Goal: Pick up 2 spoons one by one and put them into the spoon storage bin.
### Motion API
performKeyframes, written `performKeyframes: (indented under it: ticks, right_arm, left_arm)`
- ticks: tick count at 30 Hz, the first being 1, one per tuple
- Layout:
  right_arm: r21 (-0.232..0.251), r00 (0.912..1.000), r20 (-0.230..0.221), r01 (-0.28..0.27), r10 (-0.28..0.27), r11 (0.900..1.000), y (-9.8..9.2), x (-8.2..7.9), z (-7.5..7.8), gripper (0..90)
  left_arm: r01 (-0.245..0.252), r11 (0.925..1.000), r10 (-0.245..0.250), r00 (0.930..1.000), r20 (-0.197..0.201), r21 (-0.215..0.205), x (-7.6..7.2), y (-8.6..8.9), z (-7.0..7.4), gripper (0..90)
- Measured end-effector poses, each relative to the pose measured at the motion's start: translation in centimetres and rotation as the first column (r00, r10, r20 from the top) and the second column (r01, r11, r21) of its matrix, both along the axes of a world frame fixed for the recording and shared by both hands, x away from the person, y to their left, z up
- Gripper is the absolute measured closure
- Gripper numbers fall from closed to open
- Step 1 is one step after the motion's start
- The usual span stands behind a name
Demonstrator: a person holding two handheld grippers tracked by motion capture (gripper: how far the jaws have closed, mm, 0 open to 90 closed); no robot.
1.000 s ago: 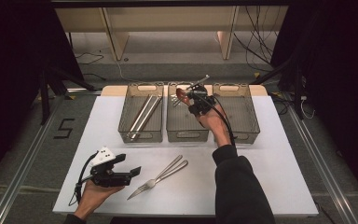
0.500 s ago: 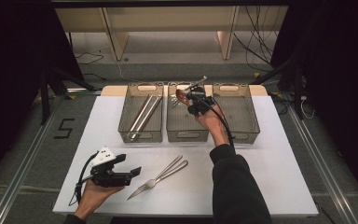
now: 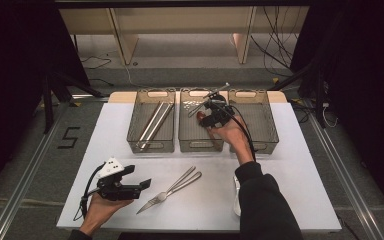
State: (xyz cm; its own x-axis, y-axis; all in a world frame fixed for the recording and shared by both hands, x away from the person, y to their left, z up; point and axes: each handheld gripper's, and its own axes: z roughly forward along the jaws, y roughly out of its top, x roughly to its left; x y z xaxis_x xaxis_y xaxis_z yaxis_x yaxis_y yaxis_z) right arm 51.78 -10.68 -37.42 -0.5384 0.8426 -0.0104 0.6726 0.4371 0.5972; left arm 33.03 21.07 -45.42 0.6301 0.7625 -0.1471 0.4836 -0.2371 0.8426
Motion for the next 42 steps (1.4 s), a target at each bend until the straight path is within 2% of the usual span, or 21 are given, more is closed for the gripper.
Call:
performKeyframes:
  ticks: [2, 6, 9, 11, 14, 22, 25, 27, 33, 36, 42]
  right_arm:
    - [-0.005, 1.0, 0.001, 0.004, -0.004, 1.0, -0.4, -0.8, 0.3, 42.1]
    - [0.015, 1.0, 0.005, -0.002, 0.002, 1.0, -1.2, -2.7, 0.7, 37.7]
    - [0.032, 0.9999, -0.01, -0.005, 0.005, 0.999, -1.9, -4.2, 0.8, 35.9]
    - [0.026, 0.9998, -0.019, -0.007, 0.007, 1.0, -2.3, -5.0, 0.7, 35.4]
    - [0.024, 0.9993, -0.037, -0.009, 0.01, 1.0, -2.9, -6.2, 0.1, 34.6]
    - [0.046, 0.999, -0.041, -0.015, 0.017, 0.999, -4.5, -8.9, -1.0, 33.4]
    - [0.033, 0.9992, -0.037, -0.011, 0.012, 0.999, -5.1, -10.0, -1.6, 33.2]
    - [0.047, 0.9991, -0.041, -0.002, 0.004, 0.999, -5.6, -10.6, -2.1, 33.2]
    - [0.049, 0.9969, -0.078, 0.015, -0.011, 0.999, -6.9, -12.1, -3.8, 33.2]
    - [0.046, 0.9969, -0.077, 0.021, -0.018, 0.999, -7.3, -12.8, -4.1, 33.1]
    - [0.03, 0.9932, -0.117, 0.008, -0.005, 1.0, -7.7, -14.1, -4.6, 31.4]
  left_arm:
    - [-0.005, 1.0, 0.005, 1.0, 0.001, -0.005, 0.0, 0.0, 0.0, 17.8]
    - [-0.003, 1.0, 0.003, 1.0, 0.002, -0.006, 0.0, 0.0, 0.0, 17.7]
    - [-0.006, 1.0, 0.006, 1.0, -0.001, -0.004, 0.0, 0.0, 0.0, 17.7]
    - [-0.008, 1.0, 0.008, 1.0, -0.004, -0.003, 0.1, 0.0, -0.1, 17.7]
    - [-0.008, 0.9999, 0.007, 1.0, -0.002, -0.009, 0.1, 0.0, 0.0, 17.6]
    - [-0.008, 0.9999, 0.008, 1.0, -0.005, -0.011, 0.1, 0.1, 0.0, 17.6]
    - [-0.01, 0.9999, 0.01, 0.9999, -0.005, -0.013, 0.1, 0.0, 0.0, 17.5]
    - [-0.01, 0.9999, 0.01, 0.9999, -0.004, -0.013, 0.1, 0.1, -0.1, 17.5]
    - [-0.007, 0.9999, 0.007, 1.0, -0.005, -0.008, 0.1, 0.1, 0.0, 17.5]
    - [-0.007, 0.9999, 0.007, 1.0, -0.003, -0.009, 0.1, 0.1, 0.0, 17.5]
    - [-0.004, 0.9999, 0.004, 1.0, -0.003, -0.016, 0.0, 0.0, 0.0, 17.4]
